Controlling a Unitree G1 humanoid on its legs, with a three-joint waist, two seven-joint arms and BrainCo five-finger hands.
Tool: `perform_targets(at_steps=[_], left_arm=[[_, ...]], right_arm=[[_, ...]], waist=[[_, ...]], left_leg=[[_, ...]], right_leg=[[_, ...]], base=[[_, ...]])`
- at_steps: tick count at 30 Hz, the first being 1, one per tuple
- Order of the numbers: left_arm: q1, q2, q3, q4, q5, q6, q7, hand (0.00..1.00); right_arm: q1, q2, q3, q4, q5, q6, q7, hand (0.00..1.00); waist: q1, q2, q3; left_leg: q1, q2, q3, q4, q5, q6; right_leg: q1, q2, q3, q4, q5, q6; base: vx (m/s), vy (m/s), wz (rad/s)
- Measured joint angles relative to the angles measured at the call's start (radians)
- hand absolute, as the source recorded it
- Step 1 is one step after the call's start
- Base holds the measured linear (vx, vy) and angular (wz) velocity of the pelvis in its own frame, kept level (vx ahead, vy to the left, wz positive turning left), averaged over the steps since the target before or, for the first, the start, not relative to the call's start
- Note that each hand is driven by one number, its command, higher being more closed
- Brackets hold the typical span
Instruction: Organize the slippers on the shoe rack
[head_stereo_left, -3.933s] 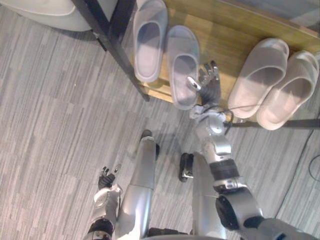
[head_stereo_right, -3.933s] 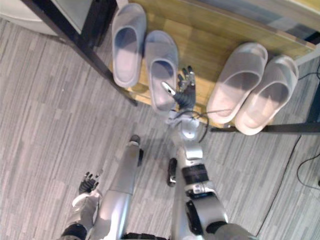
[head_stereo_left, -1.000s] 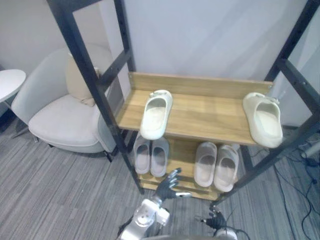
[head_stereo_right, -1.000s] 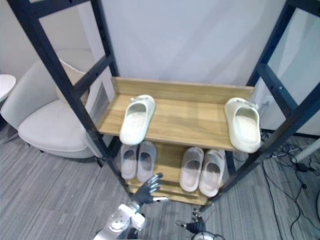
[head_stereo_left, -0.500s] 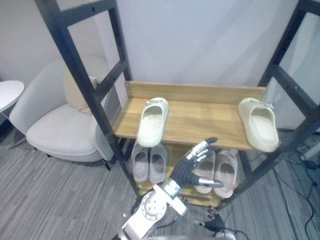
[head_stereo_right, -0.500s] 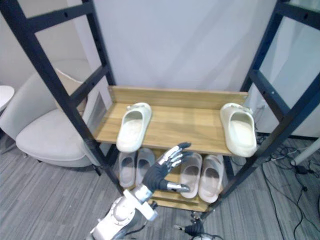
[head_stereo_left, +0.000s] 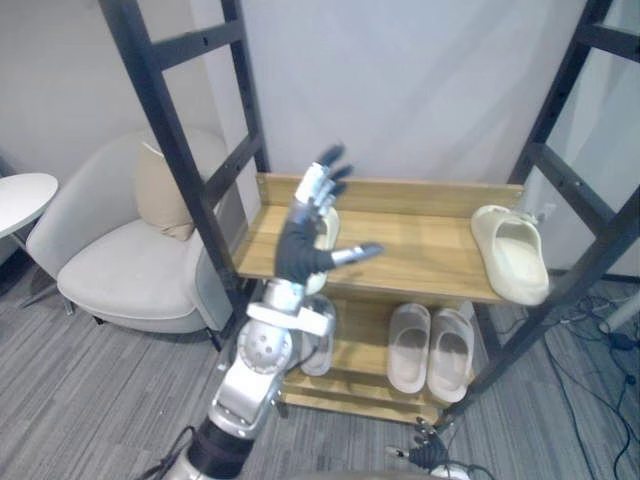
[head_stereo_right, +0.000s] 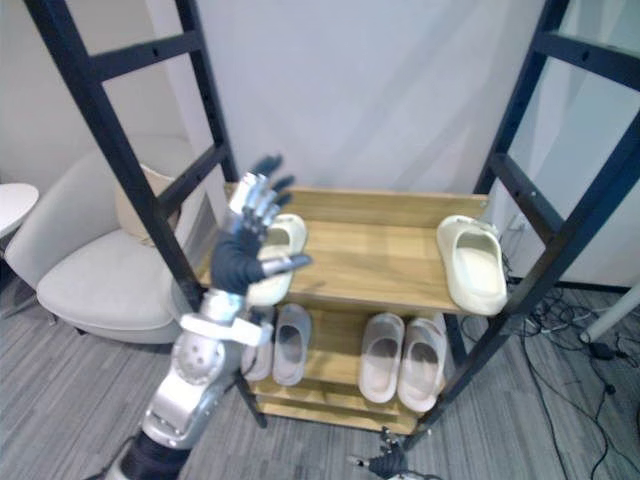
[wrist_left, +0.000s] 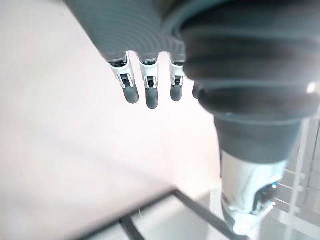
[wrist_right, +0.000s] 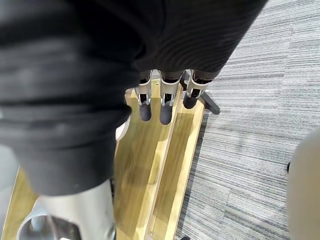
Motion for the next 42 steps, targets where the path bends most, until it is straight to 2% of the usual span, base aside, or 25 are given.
perform_targets(at_steps=[4, 13, 18, 25, 34, 42], left_arm=[[-0.034, 0.048, 0.076, 0.067, 0.016, 0.018, 0.011, 0.00], [-0.105, 0.125, 0.157, 0.196, 0.018, 0.050, 0.028, 0.00], [-0.147, 0.156, 0.159, 0.256, 0.038, 0.064, 0.024, 0.00], [-0.196, 0.180, 0.140, 0.357, 0.079, 0.091, 0.003, 0.00], [-0.270, 0.267, 0.105, 0.596, 0.177, 0.120, -0.020, 0.00], [-0.338, 0.310, 0.105, 0.669, 0.236, 0.135, -0.024, 0.00]], right_arm=[[0.000, 0.000, -0.001, -0.003, 0.000, 0.008, 0.012, 0.00], [0.000, -0.003, -0.002, -0.009, 0.000, 0.009, 0.029, 0.00], [0.008, -0.004, -0.007, -0.043, 0.001, 0.013, 0.037, 0.00], [0.009, -0.005, -0.010, -0.047, 0.002, 0.016, 0.046, 0.00], [0.004, -0.005, -0.010, -0.052, 0.003, 0.016, 0.048, 0.00], [0.010, -0.005, -0.009, -0.079, 0.003, 0.014, 0.055, 0.00]], waist=[[-0.007, -0.007, 0.000], [-0.010, -0.010, 0.002], [-0.013, -0.010, 0.003], [-0.035, -0.008, 0.004], [-0.046, 0.007, 0.012], [-0.049, 0.022, 0.028]], left_leg=[[-0.003, 0.000, 0.002, 0.000, 0.000, 0.000], [-0.014, 0.003, 0.022, -0.005, -0.001, 0.000], [-0.026, 0.004, 0.028, -0.005, -0.001, 0.000], [-0.039, 0.005, 0.031, -0.007, 0.000, 0.000], [-0.038, 0.006, 0.052, -0.022, 0.000, 0.000], [-0.037, 0.011, 0.057, -0.041, 0.009, -0.002]], right_leg=[[-0.004, 0.002, 0.003, 0.000, 0.000, 0.000], [-0.021, 0.006, 0.024, -0.014, 0.010, -0.002], [-0.035, 0.006, 0.031, -0.014, 0.016, -0.003], [-0.052, 0.008, 0.036, -0.015, 0.017, -0.003], [-0.049, 0.010, 0.052, -0.052, 0.039, -0.002], [-0.061, 0.012, 0.053, -0.052, 0.040, -0.004]], base=[[0.00, 0.000, 0.00], [0.00, 0.001, -0.07], [0.00, 0.004, -0.05], [0.00, 0.000, -0.01], [0.01, 0.007, -0.07], [0.00, -0.001, 0.00]])
